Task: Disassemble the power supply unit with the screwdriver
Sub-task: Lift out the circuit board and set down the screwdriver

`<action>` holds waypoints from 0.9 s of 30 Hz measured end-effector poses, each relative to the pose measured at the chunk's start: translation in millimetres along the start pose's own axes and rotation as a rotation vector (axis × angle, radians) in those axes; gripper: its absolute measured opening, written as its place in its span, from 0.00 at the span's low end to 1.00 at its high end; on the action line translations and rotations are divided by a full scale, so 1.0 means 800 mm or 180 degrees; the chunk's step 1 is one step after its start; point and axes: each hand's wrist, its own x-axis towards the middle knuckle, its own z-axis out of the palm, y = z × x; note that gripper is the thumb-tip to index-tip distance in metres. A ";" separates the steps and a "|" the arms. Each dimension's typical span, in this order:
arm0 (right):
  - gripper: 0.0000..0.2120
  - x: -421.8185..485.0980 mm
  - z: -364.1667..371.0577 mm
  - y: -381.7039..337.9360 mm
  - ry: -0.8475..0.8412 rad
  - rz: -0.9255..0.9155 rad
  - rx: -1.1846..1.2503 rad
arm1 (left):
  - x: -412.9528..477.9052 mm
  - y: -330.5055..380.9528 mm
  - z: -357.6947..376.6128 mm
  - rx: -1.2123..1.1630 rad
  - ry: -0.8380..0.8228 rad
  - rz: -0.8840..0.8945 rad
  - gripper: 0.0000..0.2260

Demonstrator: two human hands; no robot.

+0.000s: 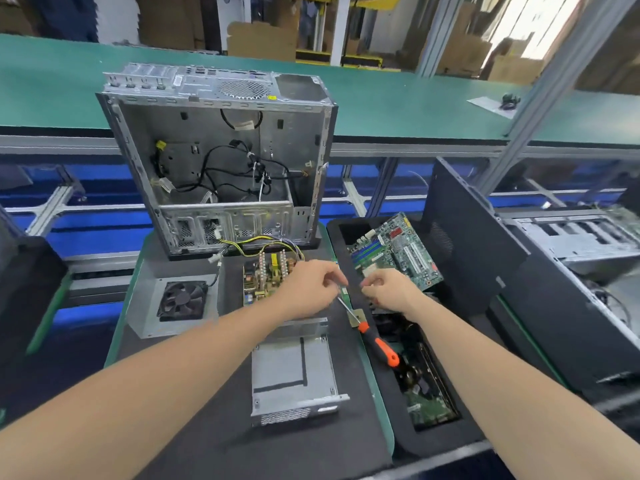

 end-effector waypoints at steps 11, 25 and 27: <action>0.18 -0.047 0.033 0.095 -0.0204 0.0202 -0.0505 | 0.009 0.046 0.168 -0.1528 -0.0247 -0.2330 0.09; 0.17 -0.089 0.026 0.071 -0.0537 0.0399 0.2096 | -0.030 0.051 0.172 -0.2022 0.0592 -0.2017 0.08; 0.17 -0.102 0.021 0.053 -0.0823 0.0307 0.2294 | -0.043 0.052 0.158 -0.1987 0.0814 -0.1986 0.06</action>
